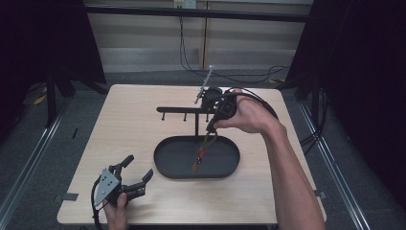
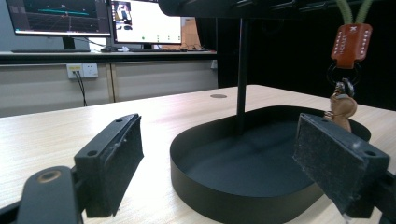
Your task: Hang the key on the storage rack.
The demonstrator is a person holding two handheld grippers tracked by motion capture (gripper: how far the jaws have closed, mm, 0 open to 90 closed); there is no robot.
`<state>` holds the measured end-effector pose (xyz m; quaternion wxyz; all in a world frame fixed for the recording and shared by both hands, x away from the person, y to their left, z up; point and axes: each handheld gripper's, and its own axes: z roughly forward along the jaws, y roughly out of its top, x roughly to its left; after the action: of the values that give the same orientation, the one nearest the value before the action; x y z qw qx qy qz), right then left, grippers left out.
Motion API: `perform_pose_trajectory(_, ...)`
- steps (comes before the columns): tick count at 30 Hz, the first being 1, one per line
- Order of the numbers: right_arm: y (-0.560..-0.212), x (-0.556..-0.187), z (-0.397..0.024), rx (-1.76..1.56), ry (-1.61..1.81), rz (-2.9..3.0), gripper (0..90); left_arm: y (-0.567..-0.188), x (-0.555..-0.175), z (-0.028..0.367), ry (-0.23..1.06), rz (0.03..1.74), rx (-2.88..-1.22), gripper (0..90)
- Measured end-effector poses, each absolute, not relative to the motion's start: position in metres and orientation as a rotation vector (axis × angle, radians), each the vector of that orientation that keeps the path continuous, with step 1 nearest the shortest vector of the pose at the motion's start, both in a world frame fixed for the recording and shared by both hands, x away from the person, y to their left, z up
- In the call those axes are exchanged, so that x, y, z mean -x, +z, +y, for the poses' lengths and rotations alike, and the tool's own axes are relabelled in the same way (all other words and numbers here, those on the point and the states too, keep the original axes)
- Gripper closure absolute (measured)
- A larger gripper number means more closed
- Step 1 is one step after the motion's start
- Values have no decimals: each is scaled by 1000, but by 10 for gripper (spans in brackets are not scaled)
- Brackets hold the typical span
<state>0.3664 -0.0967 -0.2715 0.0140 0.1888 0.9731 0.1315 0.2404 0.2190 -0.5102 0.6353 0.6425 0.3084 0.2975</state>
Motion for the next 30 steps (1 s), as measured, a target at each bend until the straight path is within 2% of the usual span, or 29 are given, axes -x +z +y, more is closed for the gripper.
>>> perform_pose_trajectory(30, -278, -416, -89, -677, 446, 2997, 865, -510, -240, 219, 681, 704, -1466, 155)
